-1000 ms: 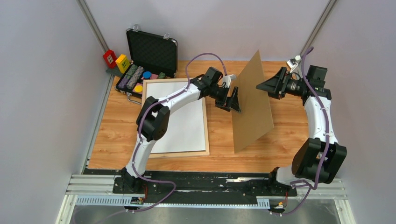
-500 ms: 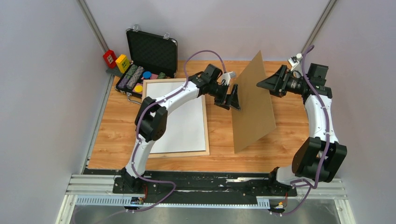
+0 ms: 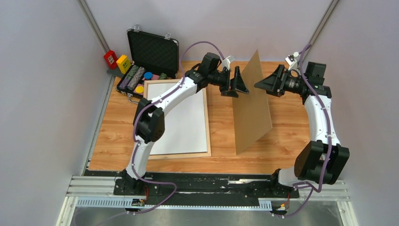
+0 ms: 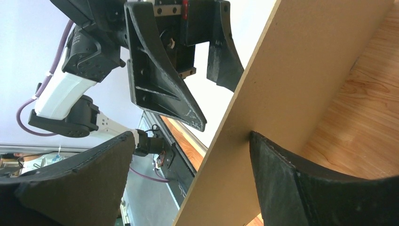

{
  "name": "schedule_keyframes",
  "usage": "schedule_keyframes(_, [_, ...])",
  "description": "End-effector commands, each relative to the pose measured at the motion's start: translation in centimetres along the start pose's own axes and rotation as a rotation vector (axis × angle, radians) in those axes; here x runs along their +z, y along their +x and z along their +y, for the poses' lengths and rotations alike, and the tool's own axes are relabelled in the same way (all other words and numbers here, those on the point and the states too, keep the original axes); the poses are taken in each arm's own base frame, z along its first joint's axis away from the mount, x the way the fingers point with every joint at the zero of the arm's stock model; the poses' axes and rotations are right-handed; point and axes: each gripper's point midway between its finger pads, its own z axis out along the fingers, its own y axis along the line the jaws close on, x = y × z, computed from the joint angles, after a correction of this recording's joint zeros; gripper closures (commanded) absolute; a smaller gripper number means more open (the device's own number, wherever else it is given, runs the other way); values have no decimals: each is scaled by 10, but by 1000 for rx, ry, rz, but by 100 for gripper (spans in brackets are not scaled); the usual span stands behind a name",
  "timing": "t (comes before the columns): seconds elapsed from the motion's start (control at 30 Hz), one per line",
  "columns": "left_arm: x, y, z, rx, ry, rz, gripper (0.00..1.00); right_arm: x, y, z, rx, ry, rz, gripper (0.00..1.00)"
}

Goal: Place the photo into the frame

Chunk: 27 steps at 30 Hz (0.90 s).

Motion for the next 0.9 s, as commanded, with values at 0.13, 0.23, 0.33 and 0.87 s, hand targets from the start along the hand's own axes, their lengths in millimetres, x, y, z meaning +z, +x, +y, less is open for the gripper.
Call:
schedule_keyframes(0.13, [-47, -47, -94, 14, 136, -179, 0, -2, -6, 31, -86, -26, -8, 12])
schedule_keyframes(0.23, [-55, -56, -105, 17, 149, -217, 0, 0, -7, 34, -94, -28, -4, 12])
schedule_keyframes(0.33, [-59, -66, -114, 35, 151, -256, 0, 1, -7, 34, -93, -26, 0, 12])
schedule_keyframes(0.87, [-58, -79, -110, 103, 117, -305, 0, 7, 0, 33, -122, 5, 21, 11])
